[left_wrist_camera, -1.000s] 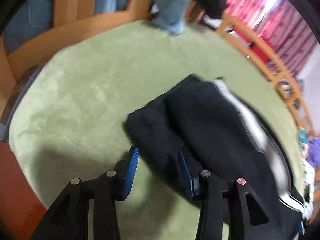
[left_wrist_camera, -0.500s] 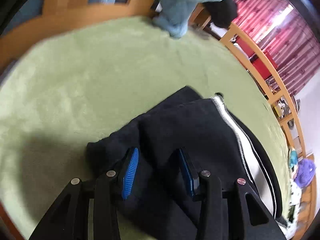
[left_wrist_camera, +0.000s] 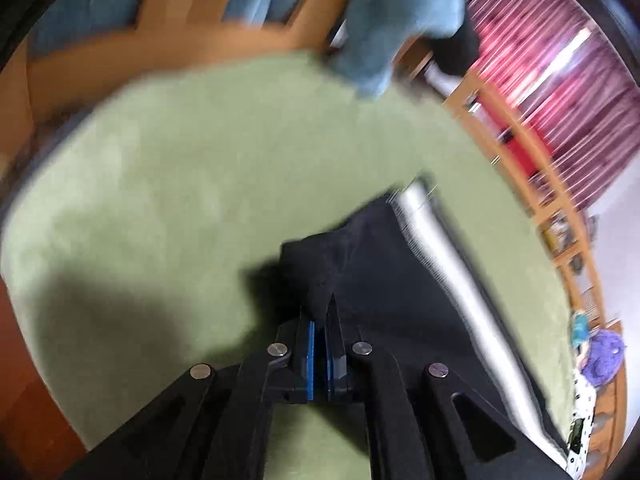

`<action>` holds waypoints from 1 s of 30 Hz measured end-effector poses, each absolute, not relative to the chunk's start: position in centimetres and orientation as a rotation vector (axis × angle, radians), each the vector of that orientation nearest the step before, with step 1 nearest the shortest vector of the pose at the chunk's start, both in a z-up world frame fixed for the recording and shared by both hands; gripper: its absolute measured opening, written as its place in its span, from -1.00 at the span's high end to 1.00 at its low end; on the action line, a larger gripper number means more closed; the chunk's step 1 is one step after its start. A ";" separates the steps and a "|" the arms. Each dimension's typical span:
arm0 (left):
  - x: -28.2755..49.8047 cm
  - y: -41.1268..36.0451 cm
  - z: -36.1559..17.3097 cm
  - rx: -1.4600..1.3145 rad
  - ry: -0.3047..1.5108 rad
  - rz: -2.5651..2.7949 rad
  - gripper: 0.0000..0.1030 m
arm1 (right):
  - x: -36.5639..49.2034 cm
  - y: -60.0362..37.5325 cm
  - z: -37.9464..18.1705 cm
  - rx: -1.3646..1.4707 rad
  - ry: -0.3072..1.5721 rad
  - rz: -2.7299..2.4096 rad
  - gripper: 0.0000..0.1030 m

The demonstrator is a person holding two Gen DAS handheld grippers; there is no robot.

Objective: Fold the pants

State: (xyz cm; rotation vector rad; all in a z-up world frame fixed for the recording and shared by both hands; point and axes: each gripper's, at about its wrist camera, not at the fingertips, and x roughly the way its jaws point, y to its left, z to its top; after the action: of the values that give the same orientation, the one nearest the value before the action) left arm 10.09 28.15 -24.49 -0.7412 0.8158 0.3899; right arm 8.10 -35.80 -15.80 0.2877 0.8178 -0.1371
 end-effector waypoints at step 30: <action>16.9 16.8 -19.3 -0.546 0.936 0.145 -0.12 | 23.2 -25.9 -15.9 -0.029 0.854 0.447 -0.36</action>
State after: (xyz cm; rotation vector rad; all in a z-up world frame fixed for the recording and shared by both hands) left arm 16.88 16.81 -19.33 -0.5461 0.9365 0.1448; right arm 23.17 -25.86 -15.90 -0.0290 0.8541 0.4470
